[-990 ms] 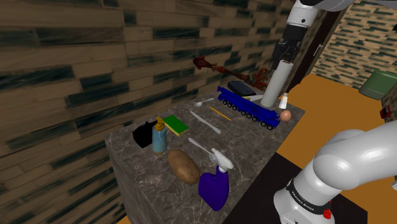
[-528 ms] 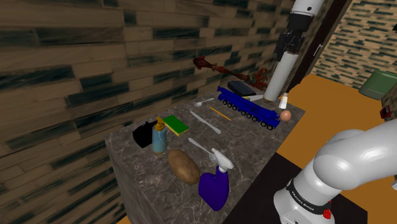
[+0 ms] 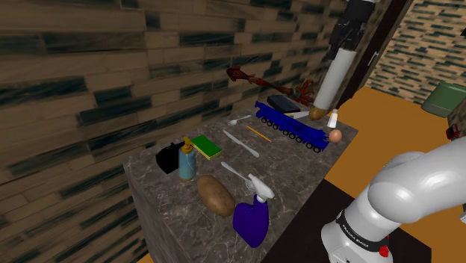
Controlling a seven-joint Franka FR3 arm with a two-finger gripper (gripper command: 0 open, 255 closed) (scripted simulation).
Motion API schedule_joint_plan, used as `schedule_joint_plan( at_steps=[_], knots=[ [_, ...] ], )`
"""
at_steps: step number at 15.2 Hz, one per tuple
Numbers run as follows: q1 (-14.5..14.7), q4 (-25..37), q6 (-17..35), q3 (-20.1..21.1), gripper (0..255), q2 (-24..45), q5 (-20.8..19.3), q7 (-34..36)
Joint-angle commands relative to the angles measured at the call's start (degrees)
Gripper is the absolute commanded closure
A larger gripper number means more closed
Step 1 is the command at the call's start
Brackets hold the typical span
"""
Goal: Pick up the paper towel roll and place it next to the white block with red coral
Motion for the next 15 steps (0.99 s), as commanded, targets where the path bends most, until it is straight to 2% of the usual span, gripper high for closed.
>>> schedule_joint_plan(
  at_steps=[1,8,15],
  knots=[
    [0.41,0.49,-0.67,1.12,255,-0.10,0.49,1.47],
    [3.12,-1.28,-0.01,8.72,255,-1.05,3.99,11.79],
    [6.03,0.02,1.07,15.91,255,1.03,7.54,21.70]
  ],
)
